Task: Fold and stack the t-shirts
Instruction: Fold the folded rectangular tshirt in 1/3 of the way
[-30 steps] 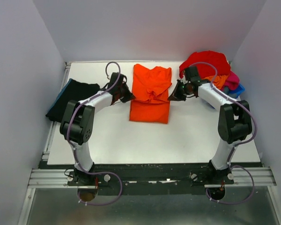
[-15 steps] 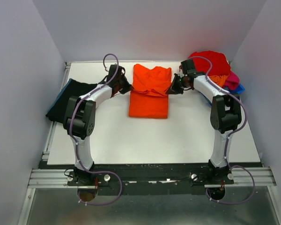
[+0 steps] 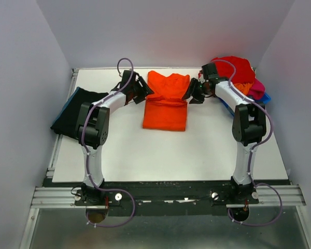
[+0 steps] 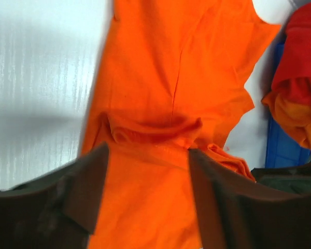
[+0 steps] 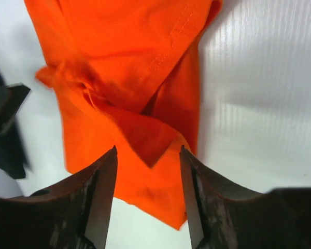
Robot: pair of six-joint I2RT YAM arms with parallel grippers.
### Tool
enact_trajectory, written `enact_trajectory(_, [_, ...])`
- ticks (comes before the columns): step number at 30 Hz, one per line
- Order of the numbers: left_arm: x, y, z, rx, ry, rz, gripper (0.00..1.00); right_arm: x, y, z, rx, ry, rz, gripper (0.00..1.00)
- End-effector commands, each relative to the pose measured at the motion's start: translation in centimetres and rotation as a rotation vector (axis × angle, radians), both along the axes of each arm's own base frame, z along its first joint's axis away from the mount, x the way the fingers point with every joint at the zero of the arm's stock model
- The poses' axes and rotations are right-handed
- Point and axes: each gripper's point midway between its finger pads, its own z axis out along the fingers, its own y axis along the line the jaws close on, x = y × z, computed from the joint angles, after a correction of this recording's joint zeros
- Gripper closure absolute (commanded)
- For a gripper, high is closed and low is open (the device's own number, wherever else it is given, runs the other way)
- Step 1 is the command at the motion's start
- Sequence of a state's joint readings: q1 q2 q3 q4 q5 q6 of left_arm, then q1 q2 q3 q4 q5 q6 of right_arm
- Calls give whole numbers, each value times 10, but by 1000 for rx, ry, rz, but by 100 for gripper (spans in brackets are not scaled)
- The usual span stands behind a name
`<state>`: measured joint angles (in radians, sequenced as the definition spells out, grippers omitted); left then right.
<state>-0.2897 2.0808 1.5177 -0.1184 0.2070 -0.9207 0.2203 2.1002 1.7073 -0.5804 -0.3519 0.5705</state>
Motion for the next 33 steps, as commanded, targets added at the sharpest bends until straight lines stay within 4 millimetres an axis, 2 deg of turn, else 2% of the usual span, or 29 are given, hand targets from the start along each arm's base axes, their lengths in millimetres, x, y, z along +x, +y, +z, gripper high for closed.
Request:
enact_trajectory(1, [1,8,18,-13,-79,-18,14,-1,-13,5,-41,-13,-15,33])
enact_trajectory(2, [-2,12,23,8,-88,-15,11,-6,-16,6,-51,-14,-23,33])
enact_trajectory(4, [-10,18,28,41,-94,-19,10,-18,-19,13,-48,-38,-27,32])
enact_trajectory(7, [-40,19,24,51,-65,-37,11,-47,-22,7,-27,-40,-24,33])
enact_trajectory(11, [-89,18,-3,89,-4,-69,23,-90,-14,-13,39,1,29,43])
enact_trajectory(16, [-128,22,-28,93,53,-109,33,-125,2,-36,86,59,111,51])
enact_trajectory(20, [-145,28,-43,121,93,-123,35,-137,5,-41,105,61,120,51])
enact_trajectory(24, [-152,31,-45,120,96,-126,35,-142,7,-49,108,77,131,51])
enact_trajectory(33, [-157,32,-49,127,114,-134,38,-131,9,-48,99,66,126,50])
